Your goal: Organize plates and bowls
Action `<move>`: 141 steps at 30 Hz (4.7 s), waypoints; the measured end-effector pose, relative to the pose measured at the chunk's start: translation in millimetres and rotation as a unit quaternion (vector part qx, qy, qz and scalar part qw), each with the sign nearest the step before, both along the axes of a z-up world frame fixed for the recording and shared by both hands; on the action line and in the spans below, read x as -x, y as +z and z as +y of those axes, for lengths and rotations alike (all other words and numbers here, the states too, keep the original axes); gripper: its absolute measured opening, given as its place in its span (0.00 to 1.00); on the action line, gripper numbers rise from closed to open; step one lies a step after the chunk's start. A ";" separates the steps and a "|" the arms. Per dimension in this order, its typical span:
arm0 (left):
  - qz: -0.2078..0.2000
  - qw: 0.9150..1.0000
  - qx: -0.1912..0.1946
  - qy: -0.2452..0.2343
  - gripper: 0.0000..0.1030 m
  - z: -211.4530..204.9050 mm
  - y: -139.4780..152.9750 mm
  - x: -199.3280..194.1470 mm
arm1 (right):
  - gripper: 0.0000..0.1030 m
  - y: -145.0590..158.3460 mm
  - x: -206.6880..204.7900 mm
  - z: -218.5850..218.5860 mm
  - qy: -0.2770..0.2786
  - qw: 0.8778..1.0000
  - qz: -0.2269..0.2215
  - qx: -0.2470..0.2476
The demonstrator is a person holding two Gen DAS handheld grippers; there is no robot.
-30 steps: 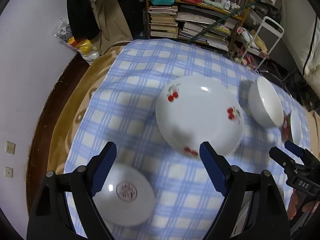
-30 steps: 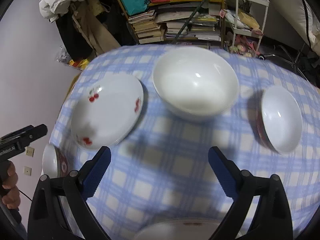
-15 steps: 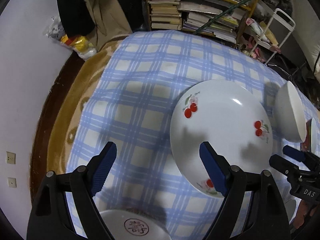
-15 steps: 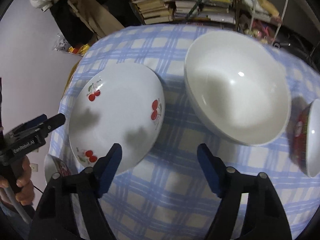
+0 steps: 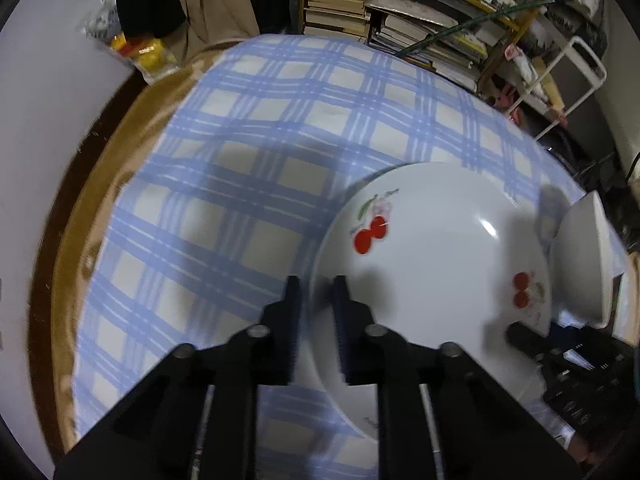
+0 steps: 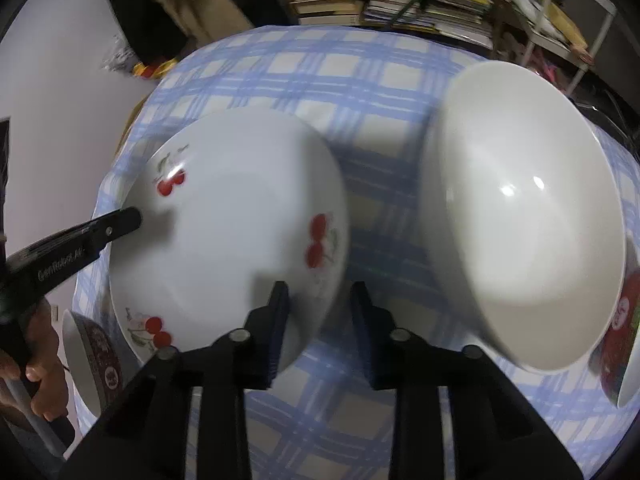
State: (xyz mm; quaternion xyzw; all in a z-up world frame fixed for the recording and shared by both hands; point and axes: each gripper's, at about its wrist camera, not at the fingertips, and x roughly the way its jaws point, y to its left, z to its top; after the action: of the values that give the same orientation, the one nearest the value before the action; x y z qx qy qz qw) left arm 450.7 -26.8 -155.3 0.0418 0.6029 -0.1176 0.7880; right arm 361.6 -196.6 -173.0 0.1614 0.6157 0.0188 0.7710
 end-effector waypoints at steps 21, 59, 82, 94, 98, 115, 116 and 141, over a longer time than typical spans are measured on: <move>0.008 0.999 -0.030 -0.009 0.11 5.5 38.1 52.2 | 0.22 29.7 33.3 8.7 0.019 1.000 -0.017 -0.017; 0.040 0.993 0.020 -0.108 0.11 -73.7 64.2 247.5 | 0.22 70.7 244.2 -77.9 -0.029 0.999 -0.023 -0.004; 0.040 0.990 -0.010 -0.132 0.12 -97.5 44.7 319.7 | 0.22 53.6 320.6 -93.0 -0.077 0.997 -0.024 0.000; 0.036 0.992 -0.039 -0.116 0.14 -97.1 32.3 333.0 | 0.22 44.4 326.5 -83.0 -0.079 0.996 -0.031 0.019; 0.036 0.992 -0.043 -0.111 0.14 -95.3 29.4 334.9 | 0.22 41.4 326.8 -81.5 -0.077 0.997 -0.028 0.017; 0.048 0.993 -0.046 -0.093 0.14 -85.2 13.4 339.6 | 0.22 30.1 326.4 -70.6 -0.060 0.998 -0.005 0.033; 0.044 0.994 -0.044 -0.095 0.14 -85.7 14.5 340.6 | 0.22 30.4 326.0 -70.0 -0.060 0.998 -0.006 0.033; 0.022 0.994 -0.044 -0.093 0.14 -90.8 34.5 333.6 | 0.62 46.3 323.6 -84.5 -0.084 0.995 -0.028 0.039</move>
State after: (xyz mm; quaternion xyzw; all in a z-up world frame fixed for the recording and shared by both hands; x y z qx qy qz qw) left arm 117.2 -117.6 -120.8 0.1295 0.6181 -0.1644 0.7578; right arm 37.9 -281.0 -126.7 0.1817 0.5783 -0.0652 0.7927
